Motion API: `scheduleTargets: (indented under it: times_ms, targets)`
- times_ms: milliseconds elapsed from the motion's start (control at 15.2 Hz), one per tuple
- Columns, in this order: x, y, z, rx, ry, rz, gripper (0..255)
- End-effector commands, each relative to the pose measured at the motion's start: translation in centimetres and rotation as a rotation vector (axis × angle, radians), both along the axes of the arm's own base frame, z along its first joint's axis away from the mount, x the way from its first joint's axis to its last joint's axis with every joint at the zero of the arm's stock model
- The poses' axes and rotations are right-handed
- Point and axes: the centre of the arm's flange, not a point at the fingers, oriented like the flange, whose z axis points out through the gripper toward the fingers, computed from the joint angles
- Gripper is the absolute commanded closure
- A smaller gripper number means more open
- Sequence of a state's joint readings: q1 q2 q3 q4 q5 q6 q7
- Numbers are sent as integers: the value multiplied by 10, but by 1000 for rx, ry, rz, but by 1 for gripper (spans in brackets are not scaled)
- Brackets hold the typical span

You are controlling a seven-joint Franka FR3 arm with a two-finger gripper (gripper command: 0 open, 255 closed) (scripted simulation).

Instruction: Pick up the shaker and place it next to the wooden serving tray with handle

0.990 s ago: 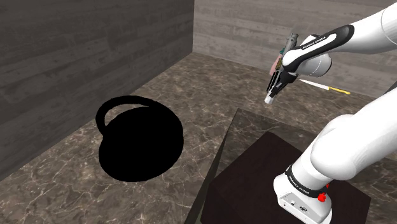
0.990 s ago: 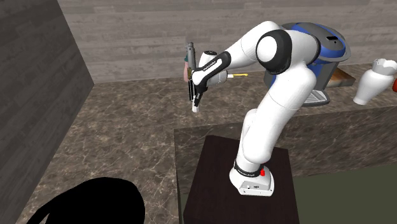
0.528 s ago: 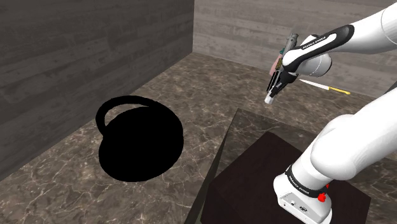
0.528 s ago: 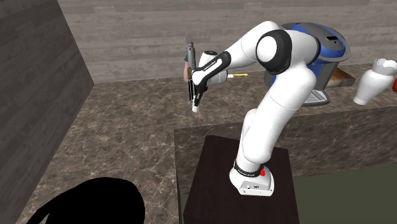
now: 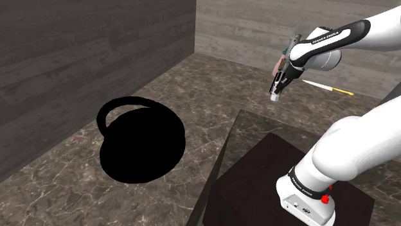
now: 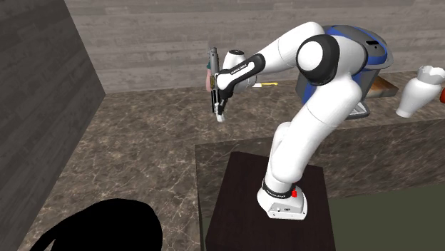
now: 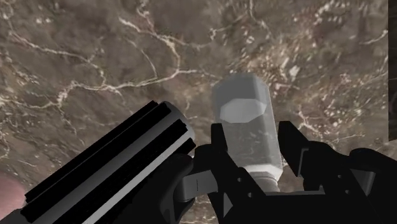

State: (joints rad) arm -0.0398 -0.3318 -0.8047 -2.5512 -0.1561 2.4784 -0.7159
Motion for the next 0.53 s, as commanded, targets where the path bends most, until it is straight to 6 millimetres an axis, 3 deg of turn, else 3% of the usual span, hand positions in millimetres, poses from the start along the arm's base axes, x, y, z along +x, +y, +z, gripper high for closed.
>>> scheduleTargets:
  times_ms: [0,462]
  targets:
    - [0,0,11,0,0,0,255]
    - [0,0,47,0,0,0,255]
